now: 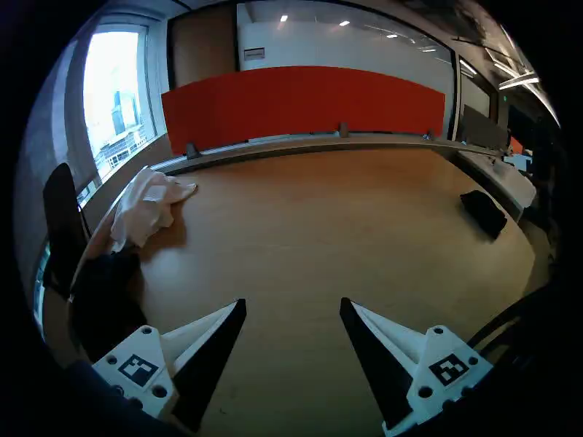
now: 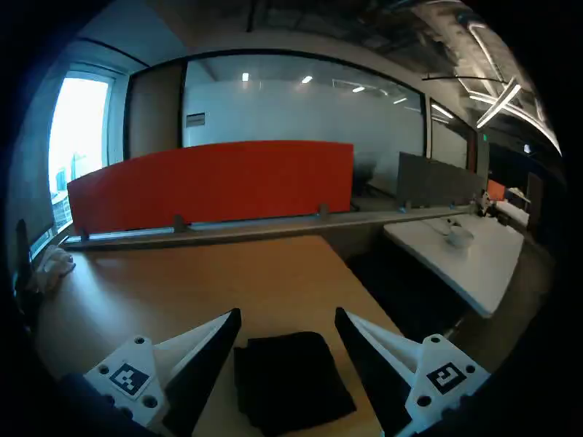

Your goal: Fold towel

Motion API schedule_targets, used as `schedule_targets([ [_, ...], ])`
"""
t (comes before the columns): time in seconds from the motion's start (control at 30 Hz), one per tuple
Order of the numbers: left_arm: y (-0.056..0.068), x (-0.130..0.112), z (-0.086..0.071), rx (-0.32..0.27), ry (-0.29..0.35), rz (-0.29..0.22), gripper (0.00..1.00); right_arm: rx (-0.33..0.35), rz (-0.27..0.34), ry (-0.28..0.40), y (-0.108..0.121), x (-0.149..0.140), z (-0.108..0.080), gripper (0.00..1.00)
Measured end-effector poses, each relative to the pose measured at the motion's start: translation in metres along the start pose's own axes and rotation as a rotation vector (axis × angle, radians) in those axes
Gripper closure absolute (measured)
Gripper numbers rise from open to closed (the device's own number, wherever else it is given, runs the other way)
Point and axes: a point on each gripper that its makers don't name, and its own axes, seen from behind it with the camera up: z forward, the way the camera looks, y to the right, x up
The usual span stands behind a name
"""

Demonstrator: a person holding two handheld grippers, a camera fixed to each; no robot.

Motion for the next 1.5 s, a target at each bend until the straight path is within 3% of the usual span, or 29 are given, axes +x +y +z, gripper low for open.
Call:
schedule_targets([
  [0.2, 0.001, 0.002, 0.001, -0.001, 0.0, 0.005, 0.04, -0.033, 0.022, 0.095, -0.002, 0.027, -0.007, 0.0],
  [0.4, 0.002, 0.005, 0.003, -0.005, 0.006, 0.01, 0.04, 0.009, -0.027, 0.189, -0.019, 0.05, -0.014, 0.0],
  [0.6, 0.002, 0.009, 0.003, -0.006, 0.016, 0.005, 0.04, 0.034, -0.062, 0.201, -0.032, 0.055, -0.017, 0.0],
  [0.8, -0.002, 0.018, 0.003, 0.001, 0.041, 0.0, 0.04, 0.055, -0.058, 0.204, -0.043, 0.064, -0.02, 0.0],
  [1.1, -0.01, 0.058, 0.001, 0.007, 0.151, -0.002, 0.04, 0.094, -0.069, 0.202, -0.061, 0.068, -0.022, 0.0],
  [1.5, -0.041, 0.124, -0.001, 0.07, 0.316, 0.0, 0.04, 0.15, -0.084, 0.201, -0.093, 0.076, -0.03, 0.0],
])
